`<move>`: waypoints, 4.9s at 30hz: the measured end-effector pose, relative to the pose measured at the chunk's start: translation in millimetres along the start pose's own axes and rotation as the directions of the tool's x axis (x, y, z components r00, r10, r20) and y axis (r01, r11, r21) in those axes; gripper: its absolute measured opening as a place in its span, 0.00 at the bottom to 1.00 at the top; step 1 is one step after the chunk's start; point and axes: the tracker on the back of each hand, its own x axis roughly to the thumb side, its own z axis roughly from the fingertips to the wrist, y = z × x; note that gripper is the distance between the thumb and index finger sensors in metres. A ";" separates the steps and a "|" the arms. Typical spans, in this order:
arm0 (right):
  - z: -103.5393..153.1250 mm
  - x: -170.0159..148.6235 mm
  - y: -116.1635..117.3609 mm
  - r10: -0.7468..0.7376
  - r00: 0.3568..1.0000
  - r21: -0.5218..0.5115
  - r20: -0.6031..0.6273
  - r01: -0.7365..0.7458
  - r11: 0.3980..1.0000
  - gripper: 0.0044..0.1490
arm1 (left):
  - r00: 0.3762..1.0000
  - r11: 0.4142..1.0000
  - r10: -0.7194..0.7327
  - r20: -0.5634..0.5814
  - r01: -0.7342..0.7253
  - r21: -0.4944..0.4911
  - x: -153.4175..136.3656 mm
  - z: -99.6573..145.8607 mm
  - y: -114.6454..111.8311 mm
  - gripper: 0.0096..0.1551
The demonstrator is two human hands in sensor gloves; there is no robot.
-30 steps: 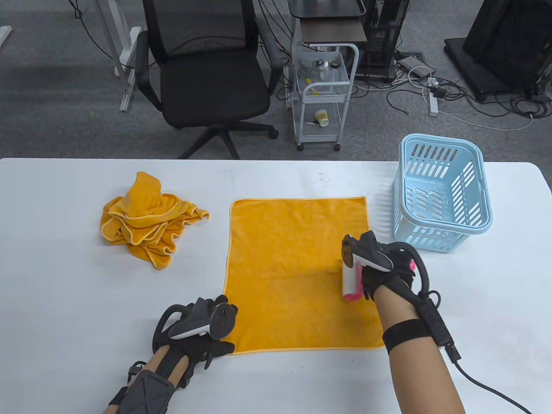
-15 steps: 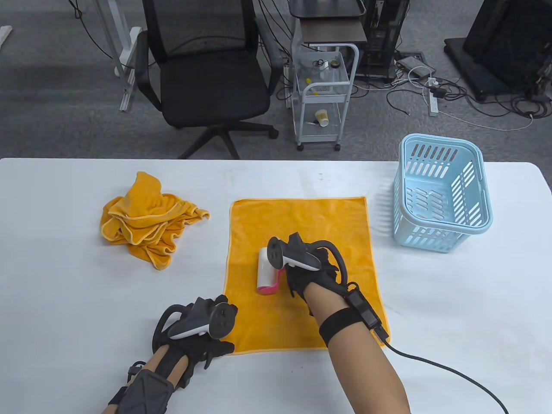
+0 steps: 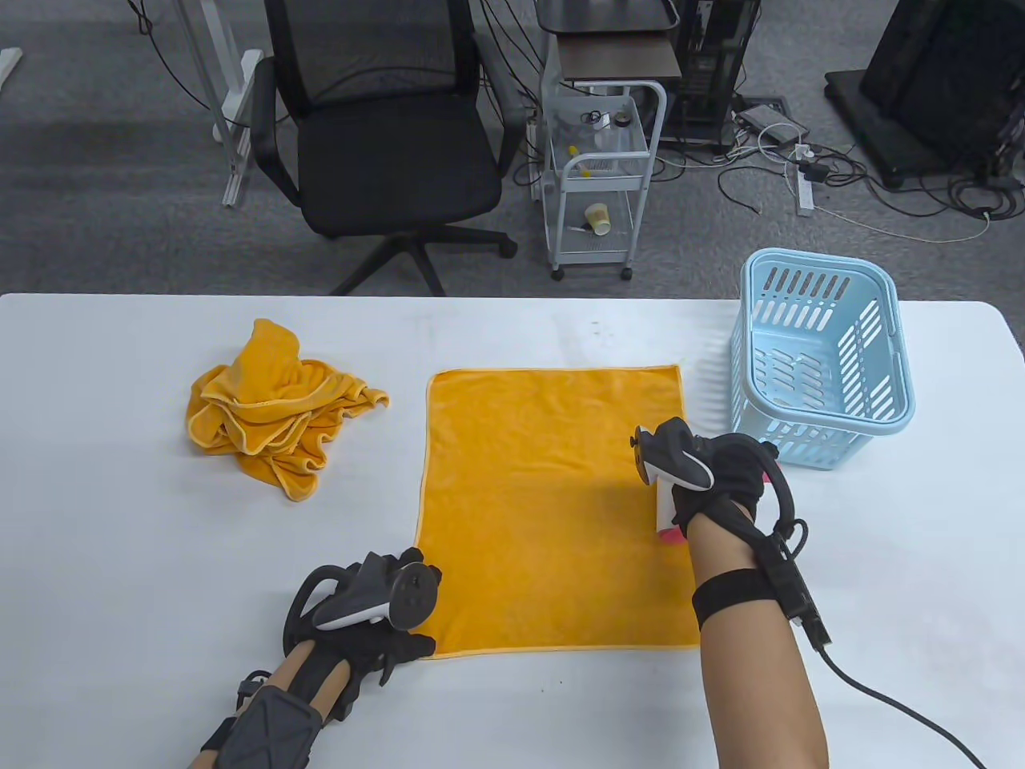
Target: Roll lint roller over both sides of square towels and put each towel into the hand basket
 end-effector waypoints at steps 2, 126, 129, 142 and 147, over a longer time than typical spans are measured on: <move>-0.5 11.7 -12.2 -0.121 0.991 -0.030 0.054 0.122 0.992 0.34 | 1.000 1.000 0.002 0.000 -0.002 0.000 -0.1 0.0 -0.1 0.50; 49.4 -129.2 133.9 -0.551 0.797 -0.130 -0.247 0.536 0.834 0.56 | 0.999 0.999 0.047 -0.005 -0.047 0.000 -1.9 1.7 2.5 0.50; 67.6 -126.8 119.5 -0.573 0.802 -0.240 -0.166 0.531 0.813 0.59 | 0.999 0.999 0.048 0.012 -0.049 0.023 -2.5 5.1 6.6 0.49; 108.7 -53.4 103.2 -0.404 0.736 0.057 0.544 0.448 0.892 0.37 | 0.989 0.998 -0.060 0.136 0.056 0.032 9.6 17.9 12.1 0.40; 107.1 -39.6 117.5 -0.300 0.791 0.092 0.532 0.299 0.950 0.42 | 0.981 0.987 -0.162 0.107 0.160 0.025 16.6 14.1 7.9 0.34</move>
